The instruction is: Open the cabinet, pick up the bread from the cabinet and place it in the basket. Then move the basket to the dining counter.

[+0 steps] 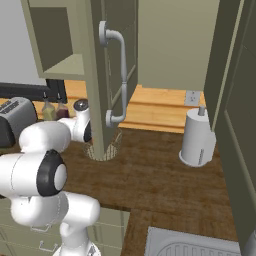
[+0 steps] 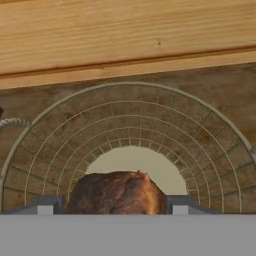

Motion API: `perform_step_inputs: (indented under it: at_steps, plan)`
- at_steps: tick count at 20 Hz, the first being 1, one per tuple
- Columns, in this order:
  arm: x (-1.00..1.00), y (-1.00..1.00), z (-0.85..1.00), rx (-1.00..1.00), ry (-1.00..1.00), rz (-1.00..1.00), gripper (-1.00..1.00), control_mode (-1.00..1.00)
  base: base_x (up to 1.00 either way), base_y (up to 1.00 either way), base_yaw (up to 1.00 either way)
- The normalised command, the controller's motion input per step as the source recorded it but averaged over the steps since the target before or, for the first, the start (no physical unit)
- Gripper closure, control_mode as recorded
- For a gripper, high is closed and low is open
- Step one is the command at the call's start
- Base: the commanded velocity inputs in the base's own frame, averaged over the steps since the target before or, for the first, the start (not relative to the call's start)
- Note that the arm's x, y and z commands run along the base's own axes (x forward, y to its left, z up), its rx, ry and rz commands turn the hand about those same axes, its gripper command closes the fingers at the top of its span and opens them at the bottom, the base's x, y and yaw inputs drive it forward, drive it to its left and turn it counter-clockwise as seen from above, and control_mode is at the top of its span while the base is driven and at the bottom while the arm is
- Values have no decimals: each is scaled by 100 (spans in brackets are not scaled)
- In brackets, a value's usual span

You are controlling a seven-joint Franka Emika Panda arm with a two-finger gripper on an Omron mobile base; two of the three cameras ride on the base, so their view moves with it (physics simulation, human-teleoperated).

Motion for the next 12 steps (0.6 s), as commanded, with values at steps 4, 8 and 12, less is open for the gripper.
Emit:
perform_step_inputs:
  at_steps: [4, 8, 12]
  plan:
    - [11, 0, -41, 0, 0, 0, 100, -100, 0, 0, 0]
    - [24, 0, -40, -2, 0, 0, 100, -100, 0, 0, 0]
    - [32, 0, -23, -2, 0, 0, -100, -100, 0, 0, 0]
